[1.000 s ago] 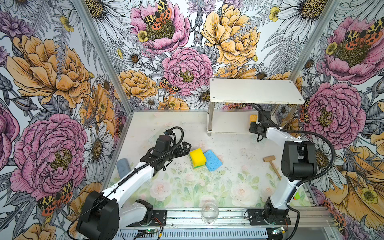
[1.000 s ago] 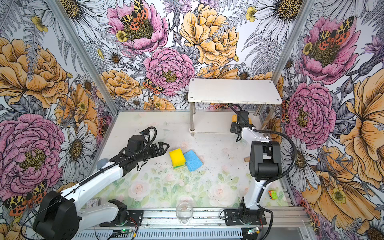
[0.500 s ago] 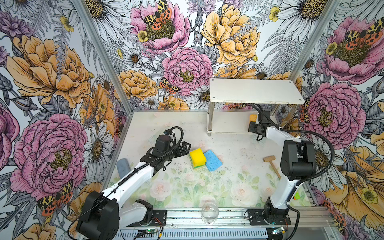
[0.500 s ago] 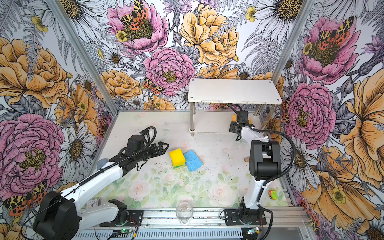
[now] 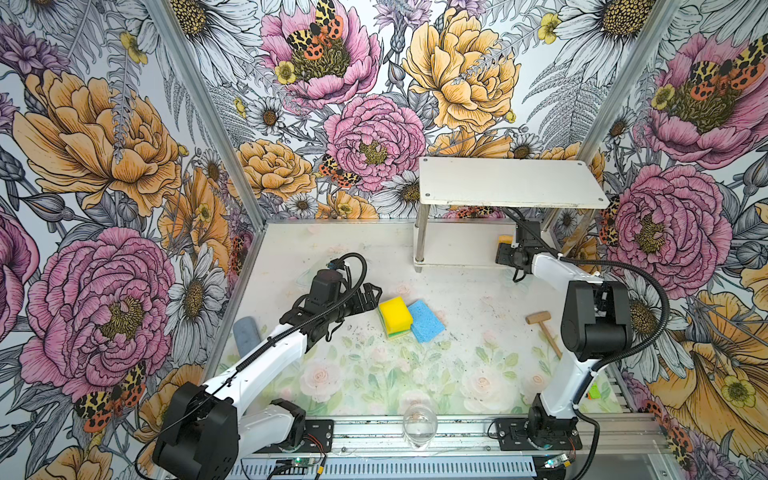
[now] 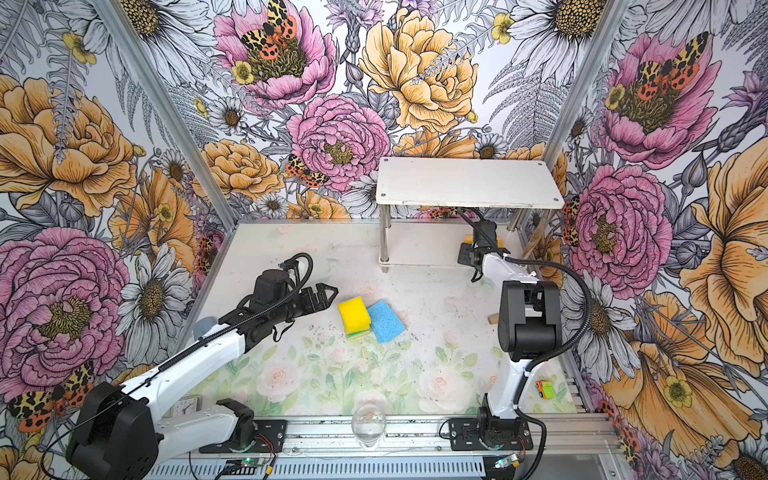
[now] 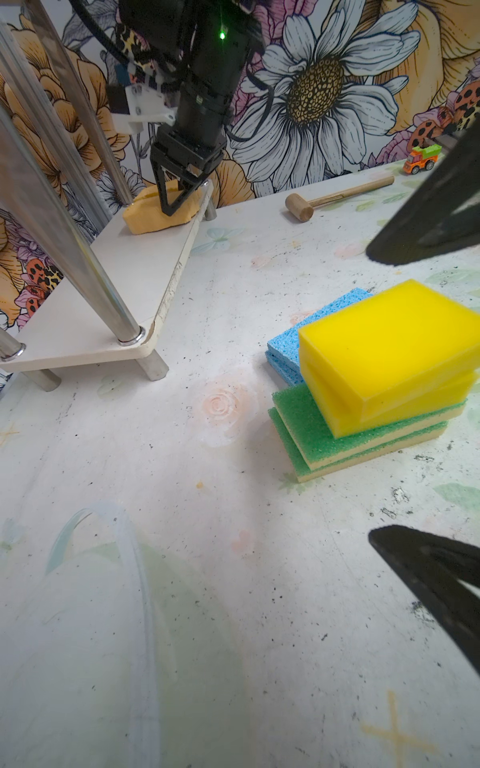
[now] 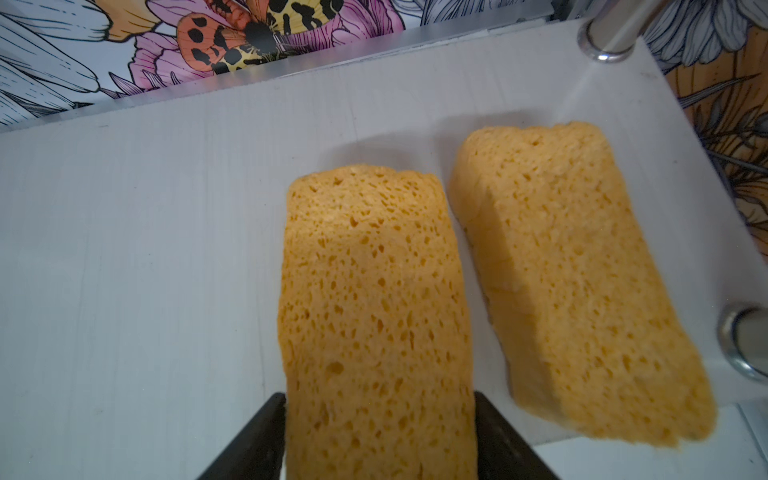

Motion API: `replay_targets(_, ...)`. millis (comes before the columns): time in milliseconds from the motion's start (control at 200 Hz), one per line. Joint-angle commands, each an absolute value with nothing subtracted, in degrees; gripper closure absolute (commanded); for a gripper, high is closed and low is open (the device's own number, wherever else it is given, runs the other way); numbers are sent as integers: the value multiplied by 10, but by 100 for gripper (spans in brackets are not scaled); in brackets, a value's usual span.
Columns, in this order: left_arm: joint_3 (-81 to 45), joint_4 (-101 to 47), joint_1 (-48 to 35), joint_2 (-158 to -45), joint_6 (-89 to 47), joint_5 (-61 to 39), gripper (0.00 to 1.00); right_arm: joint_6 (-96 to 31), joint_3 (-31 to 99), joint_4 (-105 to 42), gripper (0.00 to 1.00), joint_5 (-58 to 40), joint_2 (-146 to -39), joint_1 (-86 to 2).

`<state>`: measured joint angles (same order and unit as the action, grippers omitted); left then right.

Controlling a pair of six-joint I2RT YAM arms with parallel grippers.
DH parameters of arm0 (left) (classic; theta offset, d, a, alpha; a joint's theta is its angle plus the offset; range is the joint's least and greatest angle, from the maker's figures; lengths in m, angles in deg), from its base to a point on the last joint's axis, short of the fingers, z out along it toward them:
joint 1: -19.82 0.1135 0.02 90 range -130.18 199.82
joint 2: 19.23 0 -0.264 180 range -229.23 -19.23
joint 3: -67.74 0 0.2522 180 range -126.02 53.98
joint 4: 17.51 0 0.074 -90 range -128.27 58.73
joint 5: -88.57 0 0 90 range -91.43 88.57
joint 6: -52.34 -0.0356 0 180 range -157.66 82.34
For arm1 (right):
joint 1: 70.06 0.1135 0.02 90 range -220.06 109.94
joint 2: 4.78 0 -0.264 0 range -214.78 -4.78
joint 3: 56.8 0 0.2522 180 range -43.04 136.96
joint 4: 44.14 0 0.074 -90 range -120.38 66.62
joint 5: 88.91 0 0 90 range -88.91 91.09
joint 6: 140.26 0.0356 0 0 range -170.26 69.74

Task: Place and organize the cleaning sponges onto the shelf
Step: 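Lower the sponge onto the shelf beside the first sponge and open the right gripper, then withdraw the right gripper from the shelf toward the blue sponge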

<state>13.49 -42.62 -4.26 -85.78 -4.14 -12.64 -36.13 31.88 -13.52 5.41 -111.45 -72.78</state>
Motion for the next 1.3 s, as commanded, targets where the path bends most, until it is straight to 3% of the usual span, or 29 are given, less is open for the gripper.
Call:
replay_targets(0,140,-421,-36,-841,-51,-132,1,-355,334,-146,30,58,-1115,-732)
replay_targets(1296,150,-424,-30,-826,-48,-130,1,-495,347,-147,35,65,-1124,-732)
